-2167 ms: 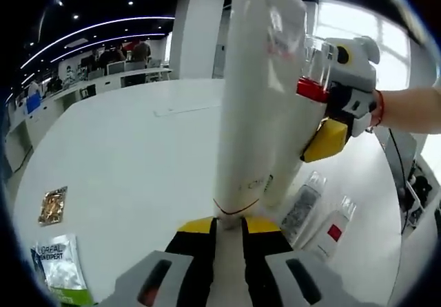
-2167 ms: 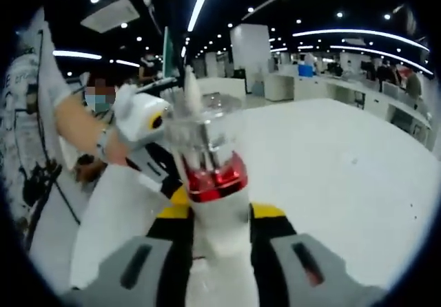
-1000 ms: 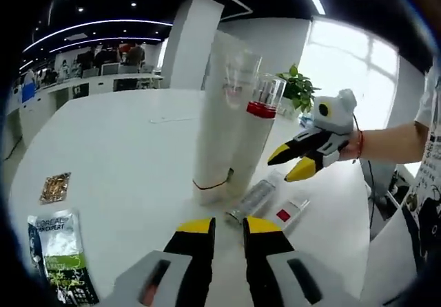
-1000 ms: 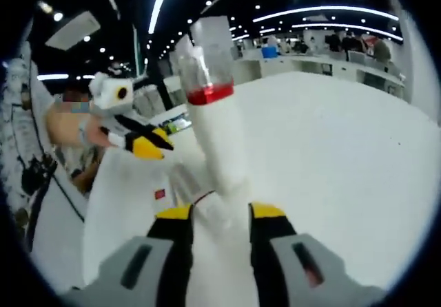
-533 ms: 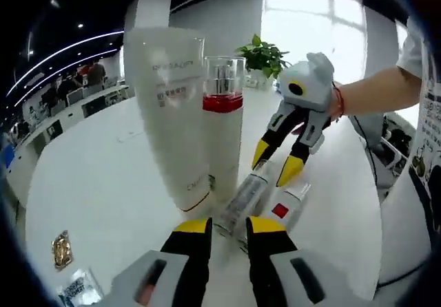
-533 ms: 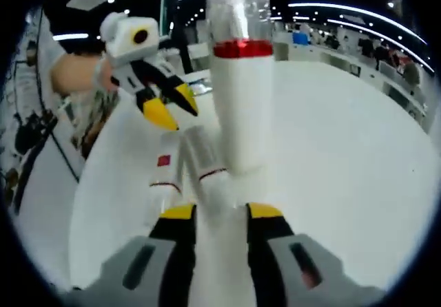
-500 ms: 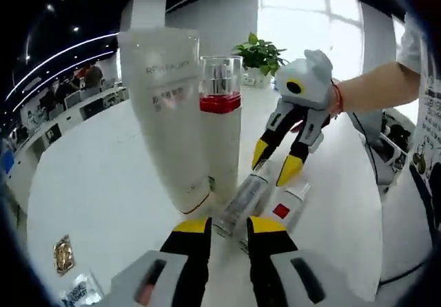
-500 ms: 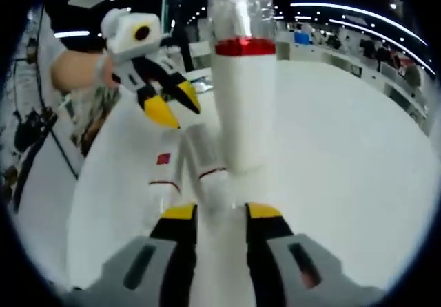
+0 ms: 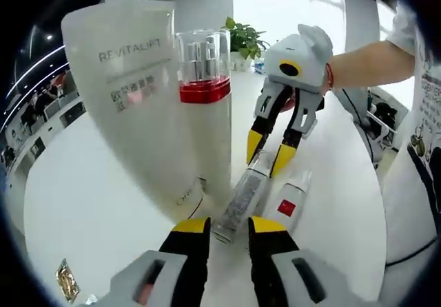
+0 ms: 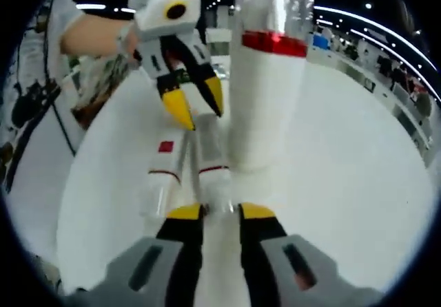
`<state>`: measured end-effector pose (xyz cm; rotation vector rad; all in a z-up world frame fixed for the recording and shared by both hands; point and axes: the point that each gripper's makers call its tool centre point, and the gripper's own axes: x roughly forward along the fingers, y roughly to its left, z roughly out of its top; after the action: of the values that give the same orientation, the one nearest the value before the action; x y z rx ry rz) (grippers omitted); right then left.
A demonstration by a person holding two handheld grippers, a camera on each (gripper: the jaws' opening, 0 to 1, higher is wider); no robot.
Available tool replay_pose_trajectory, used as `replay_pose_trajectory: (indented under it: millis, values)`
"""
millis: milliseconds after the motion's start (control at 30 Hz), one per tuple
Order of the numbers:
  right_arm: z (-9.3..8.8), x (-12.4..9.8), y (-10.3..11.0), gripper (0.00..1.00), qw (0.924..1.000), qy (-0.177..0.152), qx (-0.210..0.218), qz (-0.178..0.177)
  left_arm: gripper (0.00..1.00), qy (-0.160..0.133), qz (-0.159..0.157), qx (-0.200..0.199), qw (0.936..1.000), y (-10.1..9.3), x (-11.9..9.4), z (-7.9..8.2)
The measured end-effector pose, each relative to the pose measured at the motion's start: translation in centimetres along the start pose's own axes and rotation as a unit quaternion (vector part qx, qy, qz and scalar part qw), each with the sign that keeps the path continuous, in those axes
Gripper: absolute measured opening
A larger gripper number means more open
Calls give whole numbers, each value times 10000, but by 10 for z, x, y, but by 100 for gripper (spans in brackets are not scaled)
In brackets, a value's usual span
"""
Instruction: Arrange the skincare products in the storage area until every visible bottle or jar stands upright without overlapping.
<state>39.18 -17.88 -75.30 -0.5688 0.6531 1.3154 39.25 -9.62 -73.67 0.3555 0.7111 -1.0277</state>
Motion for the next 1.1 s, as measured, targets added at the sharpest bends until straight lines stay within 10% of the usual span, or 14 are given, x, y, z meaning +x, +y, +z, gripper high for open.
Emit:
replay_pose_trajectory:
  millis: [500,1100]
  values:
    - [21,-18,1,17,9994,38,-344,-71,21,162,1,26,9999,-3,-1,-13]
    - [107,-33,17,18,9956,-596,-674,-276,21,14,-285,-339,9990,-8,13,-16]
